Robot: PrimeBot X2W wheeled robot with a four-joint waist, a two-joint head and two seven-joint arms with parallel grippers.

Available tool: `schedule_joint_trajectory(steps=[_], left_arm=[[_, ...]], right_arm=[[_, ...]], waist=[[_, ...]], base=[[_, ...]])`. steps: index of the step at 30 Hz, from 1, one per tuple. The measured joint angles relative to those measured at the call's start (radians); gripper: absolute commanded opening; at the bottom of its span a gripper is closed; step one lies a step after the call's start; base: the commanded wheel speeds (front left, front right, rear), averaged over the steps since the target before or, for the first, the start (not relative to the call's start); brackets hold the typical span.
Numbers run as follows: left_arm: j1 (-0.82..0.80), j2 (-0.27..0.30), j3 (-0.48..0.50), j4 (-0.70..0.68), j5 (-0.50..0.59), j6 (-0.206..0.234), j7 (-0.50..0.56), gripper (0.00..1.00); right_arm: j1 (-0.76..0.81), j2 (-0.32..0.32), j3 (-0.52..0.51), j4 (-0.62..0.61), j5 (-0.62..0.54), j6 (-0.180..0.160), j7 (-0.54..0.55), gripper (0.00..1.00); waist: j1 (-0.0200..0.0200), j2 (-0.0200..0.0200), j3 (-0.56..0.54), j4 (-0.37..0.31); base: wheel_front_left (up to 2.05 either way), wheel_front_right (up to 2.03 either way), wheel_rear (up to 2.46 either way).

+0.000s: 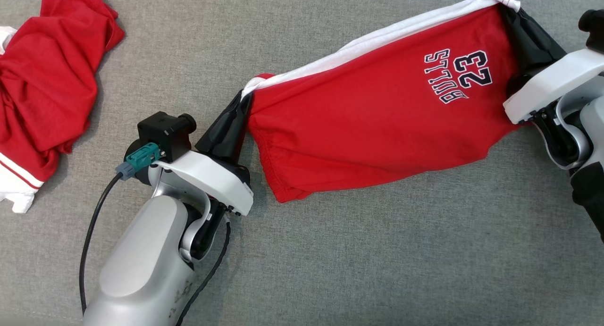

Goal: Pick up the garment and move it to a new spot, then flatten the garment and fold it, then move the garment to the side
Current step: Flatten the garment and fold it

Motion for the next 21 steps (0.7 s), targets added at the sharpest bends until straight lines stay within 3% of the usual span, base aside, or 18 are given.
schedule_joint_trajectory(steps=[1, 2, 3, 4, 5, 13, 21], left_arm=[[0.000, -0.002, -0.001, 0.005, -0.001, -0.001, -0.001, 0.00], [-0.002, -0.003, -0.003, 0.010, -0.002, -0.003, -0.004, 0.32], [-0.004, -0.003, -0.004, 0.014, -0.002, -0.004, -0.011, 0.53], [-0.005, -0.004, -0.006, 0.020, -0.002, -0.005, -0.013, 0.94], [-0.005, -0.005, -0.007, 0.024, -0.002, -0.006, -0.016, 1.00], [0.015, 0.006, 0.005, 0.022, 0.024, 0.038, -0.096, 1.00], [0.084, 0.009, 0.078, -0.055, 0.031, 0.099, -0.159, 1.00]], right_arm=[[-0.009, 0.001, 0.012, 0.011, 0.010, 0.000, -0.005, 0.00], [-0.017, 0.004, 0.022, 0.025, 0.016, 0.000, -0.010, 0.13], [-0.023, 0.006, 0.035, 0.037, 0.024, 0.000, -0.015, 0.36], [-0.027, 0.008, 0.048, 0.048, 0.032, 0.000, -0.018, 1.00], [-0.030, 0.011, 0.057, 0.057, 0.036, 0.000, -0.024, 1.00], [-0.023, 0.024, 0.035, 0.076, 0.017, 0.000, -0.060, 1.00], [0.150, 0.088, -0.239, -0.067, -0.247, 0.000, -0.063, 1.00]], waist=[[0.0000, 0.0000, -0.001, 0.000], [0.0000, 0.0000, -0.003, -0.001], [0.0000, 0.0000, -0.005, -0.001], [0.0000, 0.0000, -0.008, -0.002], [0.0000, 0.0000, -0.011, -0.003], [0.0000, 0.0000, -0.044, -0.025], [0.0000, 0.0000, -0.089, -0.067]], base=[[0.00, 0.00, 0.00], [0.00, 0.00, 0.00], [0.00, 0.00, 0.00], [0.00, 0.00, 0.00], [0.00, 0.00, 0.00], [0.00, 0.00, 0.00], [0.00, 0.00, 0.00]])
